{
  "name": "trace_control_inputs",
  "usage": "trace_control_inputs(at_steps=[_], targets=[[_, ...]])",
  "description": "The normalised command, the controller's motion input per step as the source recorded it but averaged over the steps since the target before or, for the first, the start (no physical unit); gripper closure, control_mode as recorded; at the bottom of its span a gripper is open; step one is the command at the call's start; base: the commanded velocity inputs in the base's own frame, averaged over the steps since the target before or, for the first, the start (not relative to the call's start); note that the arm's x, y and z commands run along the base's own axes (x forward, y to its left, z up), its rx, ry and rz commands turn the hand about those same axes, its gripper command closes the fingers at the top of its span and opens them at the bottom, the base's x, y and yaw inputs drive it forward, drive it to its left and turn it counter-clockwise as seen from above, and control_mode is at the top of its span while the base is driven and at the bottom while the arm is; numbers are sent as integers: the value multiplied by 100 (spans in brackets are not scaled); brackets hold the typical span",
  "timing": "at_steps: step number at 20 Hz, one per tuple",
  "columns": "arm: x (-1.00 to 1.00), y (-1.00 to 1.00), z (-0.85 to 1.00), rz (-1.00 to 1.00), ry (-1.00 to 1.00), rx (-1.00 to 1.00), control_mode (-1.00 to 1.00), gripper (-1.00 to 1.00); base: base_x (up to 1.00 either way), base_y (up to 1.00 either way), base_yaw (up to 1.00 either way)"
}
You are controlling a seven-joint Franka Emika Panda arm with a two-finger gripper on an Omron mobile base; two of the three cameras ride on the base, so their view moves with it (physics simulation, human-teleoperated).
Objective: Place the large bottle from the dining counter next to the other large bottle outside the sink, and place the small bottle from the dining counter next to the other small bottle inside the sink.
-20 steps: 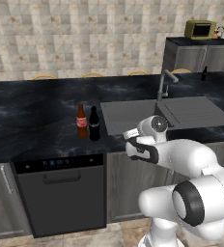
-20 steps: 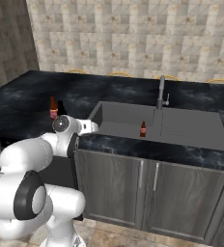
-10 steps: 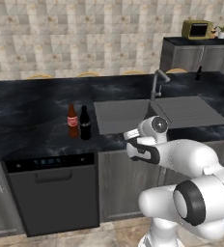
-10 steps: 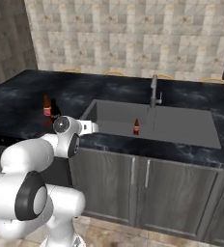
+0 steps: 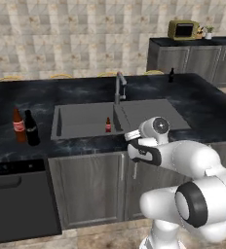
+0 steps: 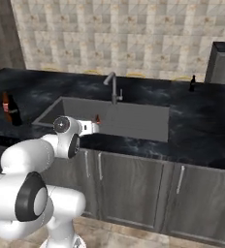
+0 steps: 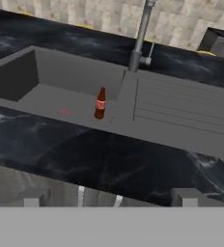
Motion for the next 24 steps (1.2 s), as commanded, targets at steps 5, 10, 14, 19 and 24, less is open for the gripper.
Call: trace_control_inputs(at_steps=[5, 10, 14, 19, 24], targets=[[0, 0, 0, 0, 0, 0, 100, -100, 0, -100, 0], [0, 0, 0, 0, 0, 0, 100, -100, 0, -100, 0], [0, 0, 0, 0, 0, 0, 100, -100, 0, -100, 0], [0, 0, 0, 0, 0, 0, 100, -100, 0, -100, 0], [0, 0, 0, 0, 0, 0, 100, -100, 1, -100, 0]])
